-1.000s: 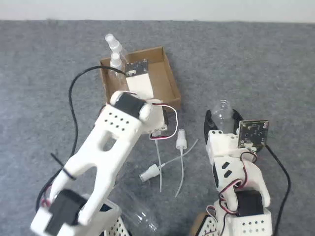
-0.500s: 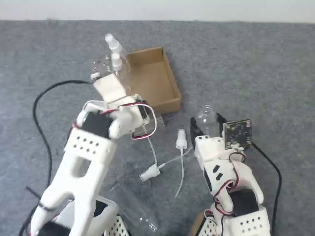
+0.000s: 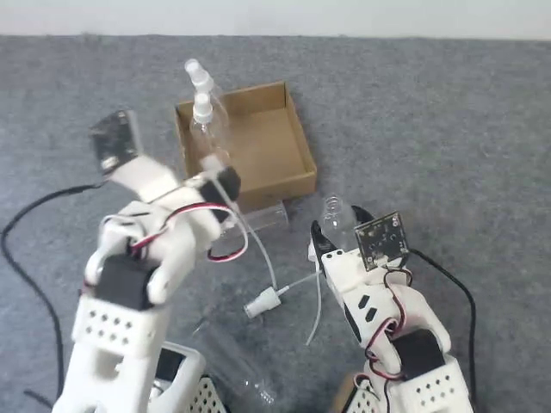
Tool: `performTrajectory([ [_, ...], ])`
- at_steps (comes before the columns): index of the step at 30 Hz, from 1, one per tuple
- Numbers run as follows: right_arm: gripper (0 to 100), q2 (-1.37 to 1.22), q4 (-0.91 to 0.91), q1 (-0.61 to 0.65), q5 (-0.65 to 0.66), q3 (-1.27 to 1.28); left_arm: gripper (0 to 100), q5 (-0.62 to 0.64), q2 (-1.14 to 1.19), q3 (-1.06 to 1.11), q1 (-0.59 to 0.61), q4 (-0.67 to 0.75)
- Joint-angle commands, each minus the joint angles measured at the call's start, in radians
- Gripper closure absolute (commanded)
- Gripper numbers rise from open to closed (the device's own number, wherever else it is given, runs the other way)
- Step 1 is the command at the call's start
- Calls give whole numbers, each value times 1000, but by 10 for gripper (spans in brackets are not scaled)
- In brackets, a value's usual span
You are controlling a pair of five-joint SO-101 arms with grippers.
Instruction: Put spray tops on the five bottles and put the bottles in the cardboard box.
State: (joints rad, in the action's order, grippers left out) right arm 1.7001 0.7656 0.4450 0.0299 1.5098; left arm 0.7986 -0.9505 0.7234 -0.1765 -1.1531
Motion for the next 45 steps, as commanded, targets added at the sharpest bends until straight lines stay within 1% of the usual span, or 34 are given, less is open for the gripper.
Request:
performTrajectory([
  [1,933,22,-27,5,18,-17,989,18,-101,-5,63,32],
  [5,933,22,-27,7,20,-11,989,28,-143,-5,94,32],
  [8,933,22,-44,48,21,9,989,64,-164,-5,97,31],
  [13,933,22,-76,74,23,37,989,68,-209,-5,107,31],
  [15,933,22,-74,74,40,37,989,75,-227,-5,129,31],
  [18,933,22,-74,76,69,38,989,124,-258,-5,158,32],
  [21,933,22,-74,99,74,40,989,137,-292,-4,163,41],
  [24,933,22,-76,145,115,60,989,138,-331,51,161,114],
  [27,933,22,-79,176,160,74,989,138,-391,157,161,230],
  [30,933,22,-122,182,169,97,989,138,-477,259,161,327],
  [34,934,22,-166,182,170,123,989,138,-623,351,155,410],
  [39,934,22,-166,182,170,124,989,138,-756,409,152,433],
  [43,934,22,-166,182,172,124,989,138,-793,443,150,434],
  [45,934,22,-166,183,203,124,989,138,-792,455,149,434],
])
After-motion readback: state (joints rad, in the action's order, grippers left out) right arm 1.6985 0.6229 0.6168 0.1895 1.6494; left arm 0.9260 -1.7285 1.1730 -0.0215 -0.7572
